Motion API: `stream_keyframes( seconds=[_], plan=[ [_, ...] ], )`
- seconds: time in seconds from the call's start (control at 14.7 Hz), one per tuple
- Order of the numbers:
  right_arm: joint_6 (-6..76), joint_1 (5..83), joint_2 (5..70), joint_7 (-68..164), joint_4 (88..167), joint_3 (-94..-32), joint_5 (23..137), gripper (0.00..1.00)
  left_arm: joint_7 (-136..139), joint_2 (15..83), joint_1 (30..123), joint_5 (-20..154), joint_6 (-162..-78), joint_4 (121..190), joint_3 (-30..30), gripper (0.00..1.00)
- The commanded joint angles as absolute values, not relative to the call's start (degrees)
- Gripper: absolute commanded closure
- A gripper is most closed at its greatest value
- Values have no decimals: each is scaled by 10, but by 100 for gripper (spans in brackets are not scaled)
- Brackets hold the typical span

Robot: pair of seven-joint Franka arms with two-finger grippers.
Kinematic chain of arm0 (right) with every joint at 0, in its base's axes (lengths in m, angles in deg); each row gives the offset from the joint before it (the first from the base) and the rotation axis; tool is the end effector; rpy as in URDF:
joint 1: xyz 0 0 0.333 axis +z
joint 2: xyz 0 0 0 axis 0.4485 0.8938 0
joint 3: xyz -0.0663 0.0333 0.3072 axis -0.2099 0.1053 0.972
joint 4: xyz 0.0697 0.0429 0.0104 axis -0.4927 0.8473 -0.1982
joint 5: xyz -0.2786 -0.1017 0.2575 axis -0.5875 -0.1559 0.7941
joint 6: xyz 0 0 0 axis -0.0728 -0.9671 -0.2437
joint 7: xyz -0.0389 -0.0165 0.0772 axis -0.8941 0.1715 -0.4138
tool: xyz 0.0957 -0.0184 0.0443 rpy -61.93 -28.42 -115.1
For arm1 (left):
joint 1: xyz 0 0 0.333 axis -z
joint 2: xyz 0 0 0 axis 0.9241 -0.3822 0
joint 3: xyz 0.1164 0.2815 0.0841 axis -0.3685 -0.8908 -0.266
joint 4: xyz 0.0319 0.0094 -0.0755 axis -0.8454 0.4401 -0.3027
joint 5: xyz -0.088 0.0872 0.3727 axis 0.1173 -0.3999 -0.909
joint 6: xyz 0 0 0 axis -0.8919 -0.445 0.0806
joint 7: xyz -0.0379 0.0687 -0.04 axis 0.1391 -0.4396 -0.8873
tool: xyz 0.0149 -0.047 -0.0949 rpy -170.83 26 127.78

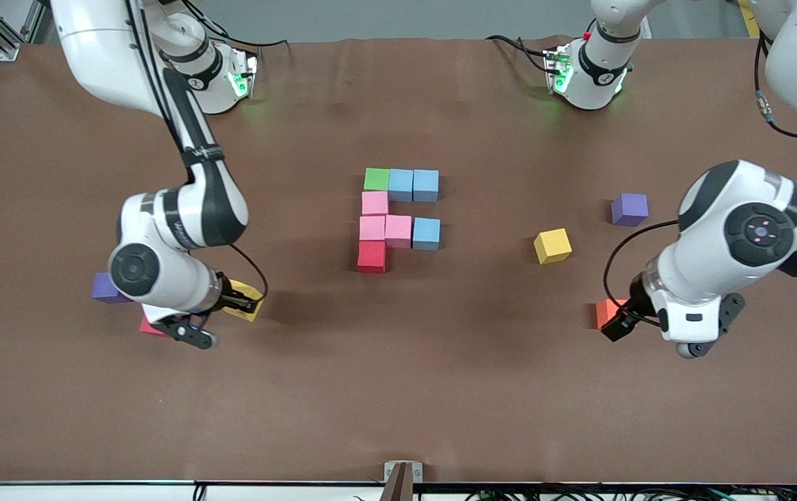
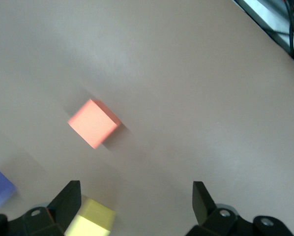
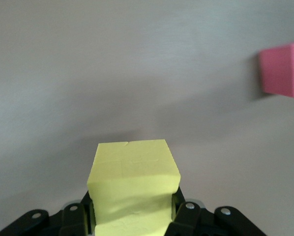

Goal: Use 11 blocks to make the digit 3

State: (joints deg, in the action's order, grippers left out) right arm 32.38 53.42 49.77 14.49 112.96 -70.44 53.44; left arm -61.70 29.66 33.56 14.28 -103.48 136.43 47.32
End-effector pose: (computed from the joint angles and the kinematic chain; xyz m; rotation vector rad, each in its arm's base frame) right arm 0.6682 0.2045 0.3044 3.0872 -0.4721 -0.1984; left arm 0.6858 -0.1252 0.4257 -2.9571 -1.0102 -0.0756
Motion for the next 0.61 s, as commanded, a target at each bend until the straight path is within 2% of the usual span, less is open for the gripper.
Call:
stream_keyframes(
  seconds=[0.0,0.2,0.41,0.54],
  plan=[
    [289,567,577,184,1025,-707,518,56,-490,318,332,142,-988,1344,478,0],
    [288,590,623,206,959,-707,518,60,-373,366,325,139,-986,1341,465,0],
    [289,597,657,226,913,-707,520,63,-285,426,344,191,-986,1340,406,0],
    [289,610,677,226,886,-707,520,63,-256,476,370,259,-986,1340,345,0]
  ],
)
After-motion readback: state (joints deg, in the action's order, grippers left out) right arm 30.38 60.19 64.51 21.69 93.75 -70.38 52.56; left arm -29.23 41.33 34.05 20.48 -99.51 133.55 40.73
